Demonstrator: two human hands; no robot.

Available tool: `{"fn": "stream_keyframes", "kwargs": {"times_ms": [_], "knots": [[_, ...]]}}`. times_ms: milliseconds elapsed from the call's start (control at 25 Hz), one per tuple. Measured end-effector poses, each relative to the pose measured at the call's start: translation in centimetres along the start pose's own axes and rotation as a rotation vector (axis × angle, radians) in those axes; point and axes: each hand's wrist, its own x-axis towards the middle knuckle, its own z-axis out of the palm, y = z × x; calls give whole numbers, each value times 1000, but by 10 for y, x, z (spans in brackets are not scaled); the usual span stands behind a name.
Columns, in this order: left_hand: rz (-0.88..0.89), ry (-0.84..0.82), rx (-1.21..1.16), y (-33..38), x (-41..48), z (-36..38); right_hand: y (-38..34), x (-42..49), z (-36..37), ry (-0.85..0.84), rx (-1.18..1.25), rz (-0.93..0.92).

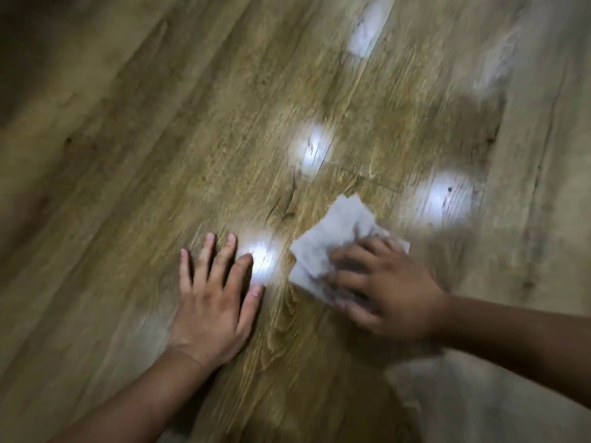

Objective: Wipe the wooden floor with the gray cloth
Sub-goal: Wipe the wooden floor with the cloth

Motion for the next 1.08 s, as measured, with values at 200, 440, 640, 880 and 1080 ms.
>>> {"fn": "stream_keyframes", "kwargs": {"times_ms": [200, 440, 640, 880, 1080], "knots": [[128, -2, 77, -7, 3, 3, 12, 28, 7, 11, -160, 36], [482, -14, 173, -9, 90, -8, 90, 75, -16, 95, -144, 309], [623, -99, 247, 8, 210, -21, 139, 108, -34, 143, -144, 316], [646, -101, 318, 32, 359, -17, 232, 164, -64, 222, -113, 466], [354, -128, 129, 40, 478, -17, 300, 202, -87, 269, -86, 534]]}}
